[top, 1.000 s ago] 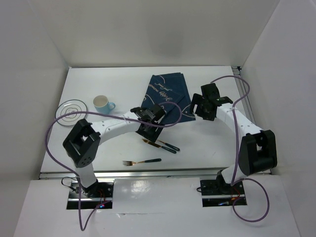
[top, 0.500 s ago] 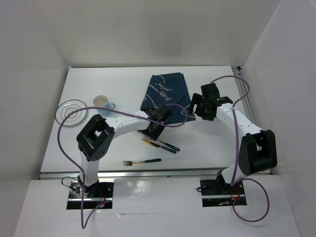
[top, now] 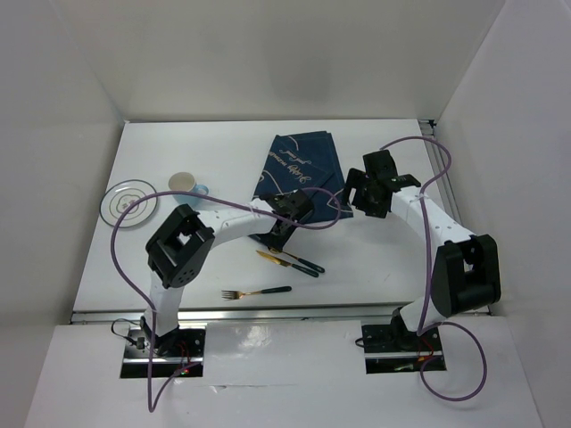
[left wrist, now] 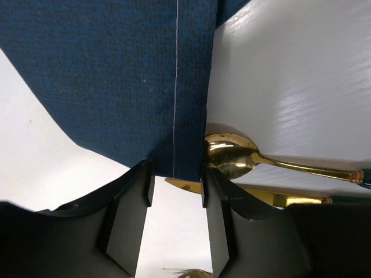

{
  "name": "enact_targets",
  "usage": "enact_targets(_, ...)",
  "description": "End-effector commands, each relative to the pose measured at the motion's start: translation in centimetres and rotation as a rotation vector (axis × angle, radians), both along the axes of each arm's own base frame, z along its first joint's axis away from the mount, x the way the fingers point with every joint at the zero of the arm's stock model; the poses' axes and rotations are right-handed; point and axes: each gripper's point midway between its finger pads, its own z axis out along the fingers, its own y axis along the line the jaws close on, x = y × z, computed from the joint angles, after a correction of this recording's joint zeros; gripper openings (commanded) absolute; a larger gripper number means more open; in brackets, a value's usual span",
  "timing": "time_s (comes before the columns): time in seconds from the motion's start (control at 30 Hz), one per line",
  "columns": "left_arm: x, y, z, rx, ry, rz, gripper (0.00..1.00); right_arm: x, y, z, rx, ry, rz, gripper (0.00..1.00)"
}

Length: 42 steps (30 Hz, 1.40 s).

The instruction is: Set the dinner table for one person

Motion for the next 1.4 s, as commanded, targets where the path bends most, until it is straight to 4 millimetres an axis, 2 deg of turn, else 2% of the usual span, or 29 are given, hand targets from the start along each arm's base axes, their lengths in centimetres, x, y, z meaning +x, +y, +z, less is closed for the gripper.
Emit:
enact_targets(0.0,0.6,-0.3,0.6,0.016,-0.021,-0.011,0.54,0.5,-0.4,1.0,-0.001,-0.038,-0.018,0.89)
enact_targets(0.17,0.8,-0.5,0.5,0.020,-0.021,-0.020,0.54,0.3,-0.4,0.9,-0.003,-0.029,-0.018,0.89)
enact_targets(0.23,0.6,-0.2,0.1,0.033,-0.008,-0.020,0.38,0.3,-0.4,0.9,-0.003,-0.029,-0.018,0.89)
enact_targets(0.33,0.9,0.0,0.5,0.049,-0.030,-0.005,0.23,0.3,-0.4,0.9,-0.003,-0.029,-0.018,0.89)
enact_targets(0.43,1.1,-0.1,1.4,0.041,-0.037,-0.005,0.16,0.3,-0.4,0.9,-0.008,-0.030,-0.011,0.89)
enact_targets(0.47,1.2,0.0,1.9,0.042,-0.052,-0.002,0.09,0.1,-0.6,0.1,-0.003,-0.007,-0.013,0.89)
enact_targets(0.5,1.3,-0.1,2.2,0.042,-0.052,-0.002,0.06,0.3,-0.4,0.2,0.006,-0.014,-0.008,0.89)
enact_targets(0.57,1.5,-0.1,2.9,0.043,-0.061,0.009,0.00,0.4,-0.2,-0.8,0.024,0.017,-0.001,0.91)
enact_targets(0.63,2.1,-0.5,4.5,0.021,-0.093,0.013,0.00,0.3,-0.2,-1.7,0.037,0.047,0.001,0.91)
enact_targets(0.67,2.0,-0.5,4.7,0.025,-0.091,0.013,0.00,0.5,-0.2,-2.7,0.033,0.070,0.001,0.96)
enact_targets(0.7,2.2,-0.4,5.6,0.026,-0.107,0.017,0.00,1.1,0.0,-2.6,0.040,0.067,-0.010,0.98)
enact_targets(0.83,2.7,-0.7,8.3,-0.013,-0.149,0.033,0.00,2.1,0.3,-4.4,0.055,0.114,-0.016,0.98)
enact_targets(0.97,3.3,-0.9,11.1,-0.091,-0.173,0.057,0.00,3.1,1.3,-5.7,0.105,0.136,-0.022,0.91)
enact_targets(1.0,3.6,-0.5,11.5,-0.105,-0.176,0.069,0.00,3.0,1.3,-6.7,0.105,0.163,-0.033,0.88)
enact_targets(1.07,3.6,-0.8,12.0,-0.147,-0.160,0.069,0.00,3.6,1.7,-7.2,0.125,0.162,-0.044,0.82)
enact_targets(1.17,4.1,-0.9,12.6,-0.174,-0.163,0.075,0.00,4.3,2.1,-8.5,0.144,0.182,-0.064,0.80)
enact_targets(1.2,4.3,-0.6,12.6,-0.173,-0.164,0.086,0.00,4.4,2.2,-9.2,0.145,0.200,-0.075,0.75)
enact_targets(1.37,4.7,-0.3,13.3,-0.200,-0.169,0.097,0.00,6.1,1.7,-9.7,0.139,0.164,-0.167,0.55)
